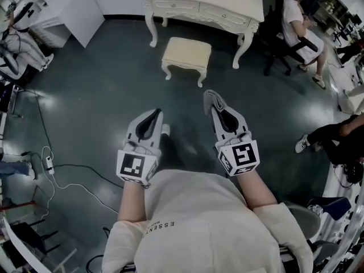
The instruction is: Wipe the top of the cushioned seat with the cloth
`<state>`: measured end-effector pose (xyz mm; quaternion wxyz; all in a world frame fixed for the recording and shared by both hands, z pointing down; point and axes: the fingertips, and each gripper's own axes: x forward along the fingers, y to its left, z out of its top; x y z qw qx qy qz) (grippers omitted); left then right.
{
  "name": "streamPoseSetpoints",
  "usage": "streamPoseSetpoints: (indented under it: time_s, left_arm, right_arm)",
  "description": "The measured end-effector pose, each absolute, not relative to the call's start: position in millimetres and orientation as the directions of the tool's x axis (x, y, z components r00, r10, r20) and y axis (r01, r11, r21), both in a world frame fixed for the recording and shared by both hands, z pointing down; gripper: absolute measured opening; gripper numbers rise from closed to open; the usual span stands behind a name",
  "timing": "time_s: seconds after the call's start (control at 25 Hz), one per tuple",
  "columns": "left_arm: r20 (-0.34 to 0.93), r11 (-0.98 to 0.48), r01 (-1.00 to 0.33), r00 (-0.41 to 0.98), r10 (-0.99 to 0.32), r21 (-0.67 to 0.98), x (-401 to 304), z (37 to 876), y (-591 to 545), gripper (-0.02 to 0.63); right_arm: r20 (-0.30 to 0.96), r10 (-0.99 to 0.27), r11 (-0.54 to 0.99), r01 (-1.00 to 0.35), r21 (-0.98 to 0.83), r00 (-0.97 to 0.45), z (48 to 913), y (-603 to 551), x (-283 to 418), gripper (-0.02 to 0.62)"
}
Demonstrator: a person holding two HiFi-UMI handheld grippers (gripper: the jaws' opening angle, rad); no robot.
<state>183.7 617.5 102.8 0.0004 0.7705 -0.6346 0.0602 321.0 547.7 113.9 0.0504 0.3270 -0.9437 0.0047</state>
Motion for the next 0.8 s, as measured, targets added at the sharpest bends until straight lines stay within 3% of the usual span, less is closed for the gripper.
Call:
streamPoseSetpoints:
  time_s: [0.48,0.8]
  left_arm:
    - [0.115,-0.294,-0.955,0.288,-0.951,-0.031,20.2,100.5,451.5,0.003]
    - [0.166,-0.372,-0.928,0.364,-0.917,-0.018,-52.6,101.0,351.8,0.003]
  right_arm:
    - [0.144,-0.685,0.72,-0.694,-0.008,-0.714,114.5,393.3,160.9,0.028]
    - [0.199,-0.731,0.662,-0.749,-0.025,-0.653,121.5,305.2,91.7,0.028]
